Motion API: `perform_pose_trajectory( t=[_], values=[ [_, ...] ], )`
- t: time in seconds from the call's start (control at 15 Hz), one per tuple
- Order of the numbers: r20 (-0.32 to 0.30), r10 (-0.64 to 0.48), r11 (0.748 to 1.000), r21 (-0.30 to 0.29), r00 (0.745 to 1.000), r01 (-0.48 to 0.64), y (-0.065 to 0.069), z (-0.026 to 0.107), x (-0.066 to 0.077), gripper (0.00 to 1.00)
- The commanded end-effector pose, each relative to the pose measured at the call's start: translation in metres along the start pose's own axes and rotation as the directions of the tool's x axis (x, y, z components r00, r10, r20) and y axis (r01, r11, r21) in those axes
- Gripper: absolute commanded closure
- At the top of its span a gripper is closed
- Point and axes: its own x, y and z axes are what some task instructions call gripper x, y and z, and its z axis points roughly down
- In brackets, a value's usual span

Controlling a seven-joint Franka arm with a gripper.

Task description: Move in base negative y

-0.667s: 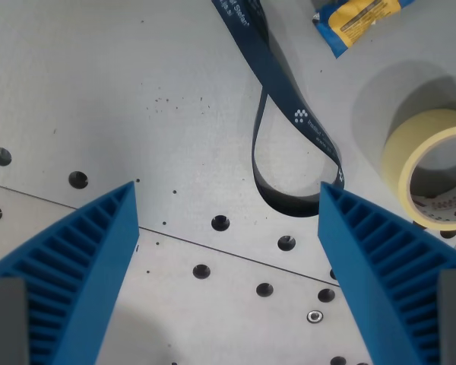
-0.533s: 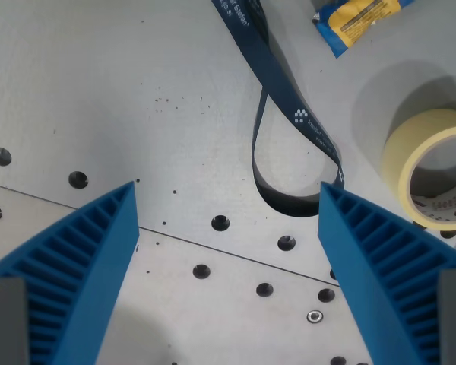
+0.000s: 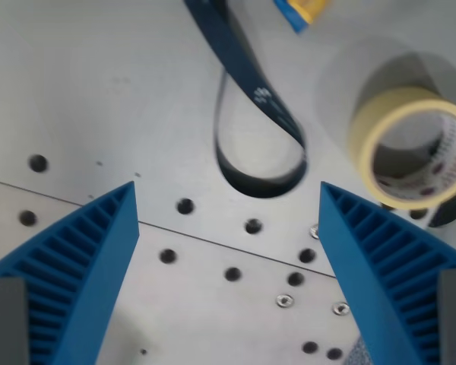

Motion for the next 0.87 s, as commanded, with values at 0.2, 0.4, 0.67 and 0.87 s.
perform_pose_trajectory(
  t=[0.2, 0.4, 0.67, 0.87],
  values=[
    [-0.011, -0.014, 1.0, -0.002, 1.0, 0.013, 0.021, -0.003, -0.019, 0.0],
    [-0.011, -0.014, 1.0, -0.002, 1.0, 0.013, 0.036, -0.003, -0.029, 0.0],
    [-0.011, -0.014, 1.0, -0.002, 1.0, 0.013, 0.056, -0.002, -0.042, 0.0],
    [-0.011, -0.014, 1.0, -0.002, 1.0, 0.013, 0.071, -0.002, -0.052, 0.0]
  ],
)
